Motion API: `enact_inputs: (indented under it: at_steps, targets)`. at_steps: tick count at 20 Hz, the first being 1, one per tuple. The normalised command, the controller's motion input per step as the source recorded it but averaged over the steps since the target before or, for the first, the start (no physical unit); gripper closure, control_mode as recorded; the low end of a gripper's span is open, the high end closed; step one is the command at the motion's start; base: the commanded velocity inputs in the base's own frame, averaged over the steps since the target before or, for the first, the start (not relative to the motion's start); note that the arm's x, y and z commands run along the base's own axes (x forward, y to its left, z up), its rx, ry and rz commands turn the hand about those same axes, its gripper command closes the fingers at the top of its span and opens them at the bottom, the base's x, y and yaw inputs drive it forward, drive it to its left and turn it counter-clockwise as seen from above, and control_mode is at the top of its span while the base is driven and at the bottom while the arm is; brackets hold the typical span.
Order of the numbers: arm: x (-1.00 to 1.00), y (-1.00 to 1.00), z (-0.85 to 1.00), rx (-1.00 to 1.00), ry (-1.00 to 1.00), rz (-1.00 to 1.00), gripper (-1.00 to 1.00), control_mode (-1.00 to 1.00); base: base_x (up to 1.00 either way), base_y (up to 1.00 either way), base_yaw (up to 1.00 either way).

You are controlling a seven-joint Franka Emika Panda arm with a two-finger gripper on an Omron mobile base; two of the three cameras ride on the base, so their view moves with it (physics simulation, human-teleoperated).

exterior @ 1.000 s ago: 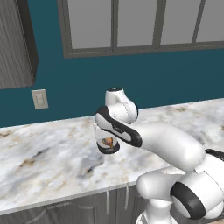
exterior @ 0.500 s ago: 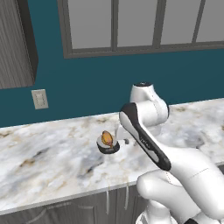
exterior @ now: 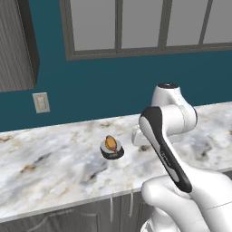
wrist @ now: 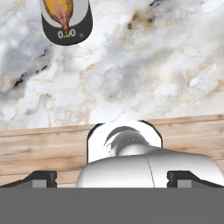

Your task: Take the chicken drumstick from the fridge and place it on the digital scale on the counter by the fridge. Wait a few seconds for a reading, then move it to the plate on the dining counter.

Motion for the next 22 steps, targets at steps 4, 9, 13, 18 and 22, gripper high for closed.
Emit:
enact_inputs:
  at_steps: [4,9,13,18,22]
  targets:
    - [0.00,0.00,0.03,0.00,0.00,0.00,-1.00,-1.00,0.00,0.00,0.00]
    - [0.00,0.00,0.00,0.00,0.00,0.00,-1.00,-1.00,0.00,0.00,0.00]
    - [0.00,0.00,0.00,0.00,0.00,0.00,-1.00,-1.00,0.00,0.00,0.00]
    - [0.00,0.00,0.00,0.00,0.00,0.00,-1.00,-1.00,0.00,0.00,0.00]
    - [0.00,0.00,0.00,0.00,0.00,0.00,-1.00,-1.00,0.00,0.00,0.00]
